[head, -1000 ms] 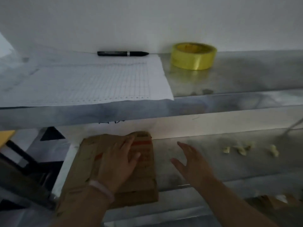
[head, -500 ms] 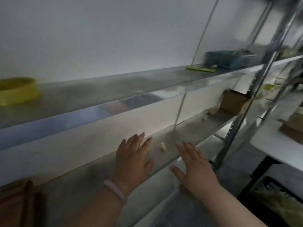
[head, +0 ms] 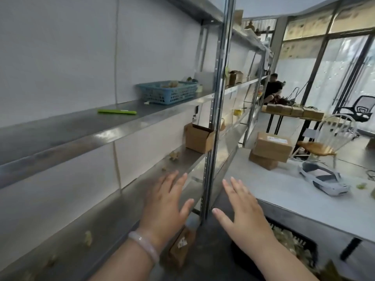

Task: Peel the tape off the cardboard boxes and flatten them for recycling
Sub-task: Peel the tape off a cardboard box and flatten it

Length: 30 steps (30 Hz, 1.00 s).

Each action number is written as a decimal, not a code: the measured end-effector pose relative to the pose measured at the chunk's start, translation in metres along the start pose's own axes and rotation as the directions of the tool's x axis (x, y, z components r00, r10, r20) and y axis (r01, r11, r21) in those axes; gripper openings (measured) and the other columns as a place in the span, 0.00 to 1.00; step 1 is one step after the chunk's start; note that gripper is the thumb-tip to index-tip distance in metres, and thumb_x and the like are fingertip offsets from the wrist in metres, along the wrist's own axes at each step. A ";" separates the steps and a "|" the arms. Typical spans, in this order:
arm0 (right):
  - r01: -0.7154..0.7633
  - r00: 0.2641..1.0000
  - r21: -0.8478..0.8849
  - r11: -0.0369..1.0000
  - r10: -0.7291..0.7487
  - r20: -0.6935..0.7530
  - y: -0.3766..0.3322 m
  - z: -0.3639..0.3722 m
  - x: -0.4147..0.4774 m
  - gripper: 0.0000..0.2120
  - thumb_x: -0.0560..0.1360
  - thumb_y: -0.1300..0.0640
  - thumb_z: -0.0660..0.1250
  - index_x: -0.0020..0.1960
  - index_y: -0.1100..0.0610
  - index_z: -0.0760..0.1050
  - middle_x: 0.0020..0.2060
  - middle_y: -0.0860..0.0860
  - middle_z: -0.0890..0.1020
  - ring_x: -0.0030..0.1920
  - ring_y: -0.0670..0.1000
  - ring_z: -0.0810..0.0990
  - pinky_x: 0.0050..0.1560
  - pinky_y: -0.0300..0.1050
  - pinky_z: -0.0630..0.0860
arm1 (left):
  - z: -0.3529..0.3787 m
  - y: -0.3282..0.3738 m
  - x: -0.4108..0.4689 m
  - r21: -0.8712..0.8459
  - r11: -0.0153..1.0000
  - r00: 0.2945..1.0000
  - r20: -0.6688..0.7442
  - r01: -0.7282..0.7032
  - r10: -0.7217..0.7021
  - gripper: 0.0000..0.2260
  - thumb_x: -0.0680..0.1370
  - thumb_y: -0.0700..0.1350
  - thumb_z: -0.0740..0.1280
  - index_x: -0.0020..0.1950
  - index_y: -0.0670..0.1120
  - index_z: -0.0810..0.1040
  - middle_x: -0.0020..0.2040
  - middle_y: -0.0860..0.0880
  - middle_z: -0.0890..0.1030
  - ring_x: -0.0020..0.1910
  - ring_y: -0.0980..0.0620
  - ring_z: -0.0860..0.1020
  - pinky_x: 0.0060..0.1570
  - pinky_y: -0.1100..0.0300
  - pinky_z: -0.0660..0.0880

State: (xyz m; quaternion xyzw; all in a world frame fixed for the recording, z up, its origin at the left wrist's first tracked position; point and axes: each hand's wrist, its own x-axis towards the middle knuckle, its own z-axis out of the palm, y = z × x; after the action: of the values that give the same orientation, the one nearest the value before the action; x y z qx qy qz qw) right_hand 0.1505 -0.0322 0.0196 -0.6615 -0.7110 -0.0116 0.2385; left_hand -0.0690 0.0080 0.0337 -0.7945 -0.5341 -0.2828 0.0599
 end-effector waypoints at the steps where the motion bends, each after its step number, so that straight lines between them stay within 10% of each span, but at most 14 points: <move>1: -0.022 1.000 0.005 1.000 0.022 -0.002 0.010 0.002 0.007 0.37 0.72 0.27 0.46 0.77 0.37 0.40 0.77 0.37 0.42 0.72 0.36 0.34 0.73 0.41 0.38 | 0.011 0.003 0.012 -0.015 1.000 1.000 0.001 -0.008 0.008 0.28 0.76 0.64 0.56 0.76 0.58 0.58 0.75 0.55 0.62 0.73 0.53 0.58 0.71 0.53 0.57; 15: -0.132 0.991 0.039 0.991 0.130 0.042 0.097 0.070 0.205 0.36 0.74 0.29 0.49 0.75 0.35 0.35 0.76 0.36 0.41 0.74 0.38 0.38 0.73 0.42 0.42 | 0.150 -0.039 0.204 -0.077 0.996 0.996 0.077 -0.045 0.051 0.29 0.77 0.63 0.54 0.76 0.55 0.58 0.76 0.52 0.61 0.75 0.51 0.59 0.72 0.49 0.59; 30: -0.247 0.964 0.290 0.925 0.204 0.171 0.173 0.139 0.401 0.31 0.80 0.41 0.58 0.79 0.46 0.50 0.78 0.44 0.54 0.77 0.46 0.52 0.73 0.42 0.51 | 0.273 -0.082 0.354 -0.116 0.986 0.981 0.168 0.122 -0.102 0.31 0.75 0.67 0.53 0.76 0.58 0.54 0.76 0.53 0.59 0.74 0.53 0.57 0.72 0.52 0.59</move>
State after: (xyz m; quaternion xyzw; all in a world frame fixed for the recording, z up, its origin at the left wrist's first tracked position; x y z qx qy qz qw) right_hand 0.2647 0.4107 -0.0133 -0.6927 -0.6378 0.1727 0.2891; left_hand 0.0593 0.4387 -0.0287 -0.7855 -0.5622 -0.2537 -0.0497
